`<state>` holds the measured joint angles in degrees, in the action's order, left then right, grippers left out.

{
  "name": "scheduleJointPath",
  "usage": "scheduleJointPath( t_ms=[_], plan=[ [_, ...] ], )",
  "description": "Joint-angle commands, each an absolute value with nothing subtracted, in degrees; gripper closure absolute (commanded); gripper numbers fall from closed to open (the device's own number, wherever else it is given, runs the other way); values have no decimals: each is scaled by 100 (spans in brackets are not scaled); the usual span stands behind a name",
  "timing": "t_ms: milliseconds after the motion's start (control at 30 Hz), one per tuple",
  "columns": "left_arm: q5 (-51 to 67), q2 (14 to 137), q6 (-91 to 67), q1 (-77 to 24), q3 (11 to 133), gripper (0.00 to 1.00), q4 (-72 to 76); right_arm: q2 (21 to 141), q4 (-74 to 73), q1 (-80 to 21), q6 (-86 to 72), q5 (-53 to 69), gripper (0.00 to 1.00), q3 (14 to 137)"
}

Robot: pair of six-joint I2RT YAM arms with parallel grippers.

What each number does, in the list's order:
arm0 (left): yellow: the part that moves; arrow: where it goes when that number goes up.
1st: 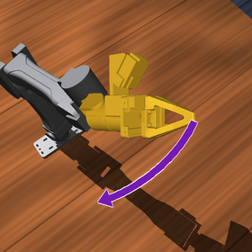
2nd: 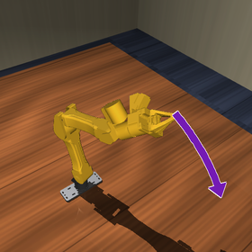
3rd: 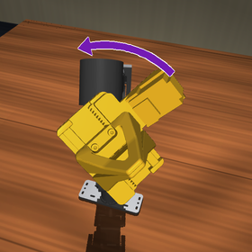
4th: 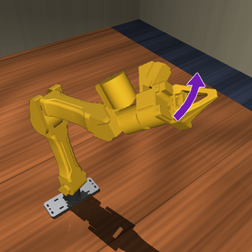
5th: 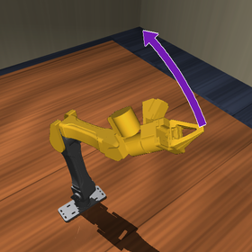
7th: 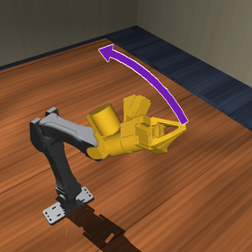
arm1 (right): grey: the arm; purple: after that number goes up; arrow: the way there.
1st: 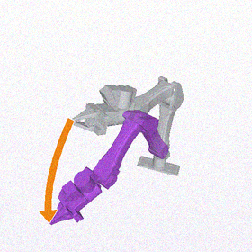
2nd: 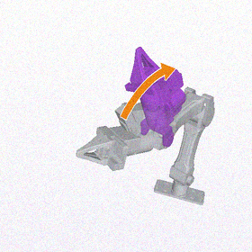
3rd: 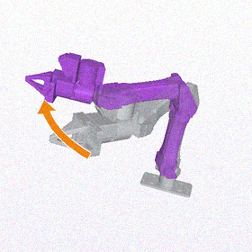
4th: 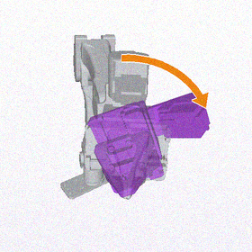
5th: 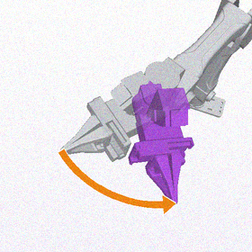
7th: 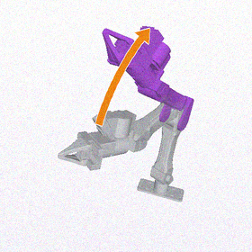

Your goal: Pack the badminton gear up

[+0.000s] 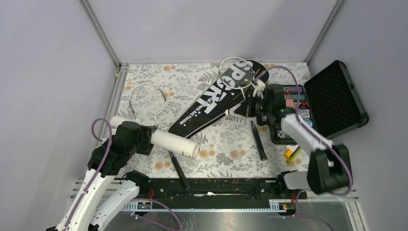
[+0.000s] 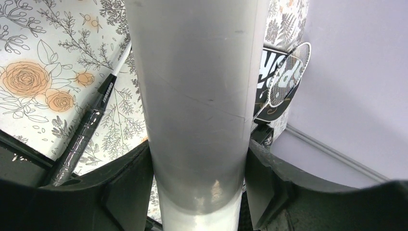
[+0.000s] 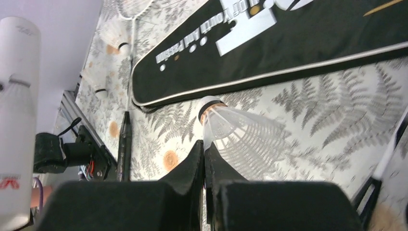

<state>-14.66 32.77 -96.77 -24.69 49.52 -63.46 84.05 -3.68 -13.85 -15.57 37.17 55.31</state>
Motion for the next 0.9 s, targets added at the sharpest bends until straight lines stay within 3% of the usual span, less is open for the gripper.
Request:
scheduleJointPath(
  t_ms=[0,233,400,567,867],
  plan=[
    [-1666,3317,-10273,-2460,5013,68,-6185,6855,1032,-1691,-2281,3188,100,4187],
    [-1304,3146,-11042,-2461,4620,69,-5988,4578,1585,-3161,-2705,2082,100,2638],
    [-1376,3178,-11199,-2457,4568,69,-6180,3806,604,-4018,-2523,1519,100,2788],
    [-1356,3217,-11286,-2455,4573,71,-6283,3521,592,-4375,-2848,1313,100,3013],
    [-1473,3454,-11357,-2461,4671,71,-6318,4161,815,-4992,-3110,1236,100,3701]
  ],
)
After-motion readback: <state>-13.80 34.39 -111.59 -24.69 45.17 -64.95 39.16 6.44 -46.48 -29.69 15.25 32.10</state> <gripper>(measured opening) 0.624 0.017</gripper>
